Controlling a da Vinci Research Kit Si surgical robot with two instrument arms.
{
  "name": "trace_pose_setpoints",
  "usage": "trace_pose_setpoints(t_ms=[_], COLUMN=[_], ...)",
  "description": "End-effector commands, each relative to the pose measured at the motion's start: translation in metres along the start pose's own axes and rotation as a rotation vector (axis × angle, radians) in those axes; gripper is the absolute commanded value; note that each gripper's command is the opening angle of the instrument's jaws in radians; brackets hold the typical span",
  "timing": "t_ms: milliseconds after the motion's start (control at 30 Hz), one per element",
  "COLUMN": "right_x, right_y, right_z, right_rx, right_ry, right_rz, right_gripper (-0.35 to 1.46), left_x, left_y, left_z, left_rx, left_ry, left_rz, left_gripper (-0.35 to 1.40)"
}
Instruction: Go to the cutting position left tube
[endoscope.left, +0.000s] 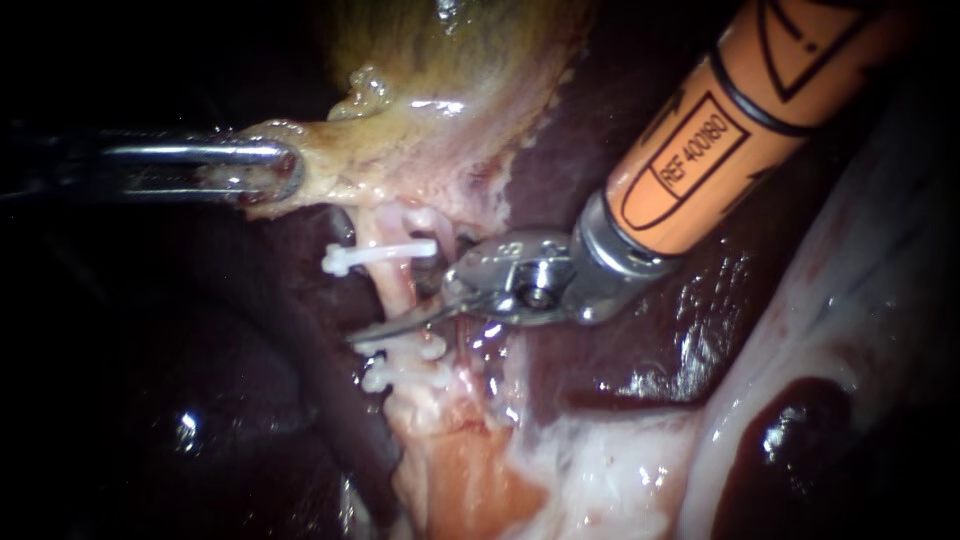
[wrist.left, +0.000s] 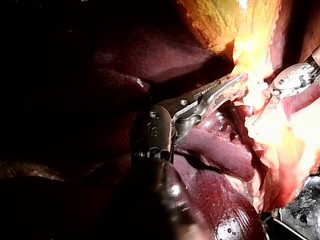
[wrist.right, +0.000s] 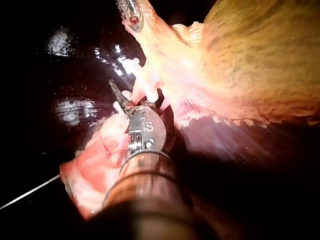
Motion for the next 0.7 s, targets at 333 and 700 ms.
trace_pose_setpoints(t_ms=[333,700], right_x=[0.0013,0.0048], right_y=[-0.0017,-0.0065], right_z=[0.0006,-0.0010], right_rx=[0.073,0.209], right_ry=[0.048,0.116], right_rz=[0.025,0.037], right_gripper=[1.43,1.43], left_x=[0.0000,0.0000], left_y=[0.0000,-0.0001], left_z=[0.0000,-0.0002], left_rx=[-0.001,-0.001], left_ry=[0.000,-0.001], left_rz=[0.000,0.000], left_gripper=[-0.35,-0.35])
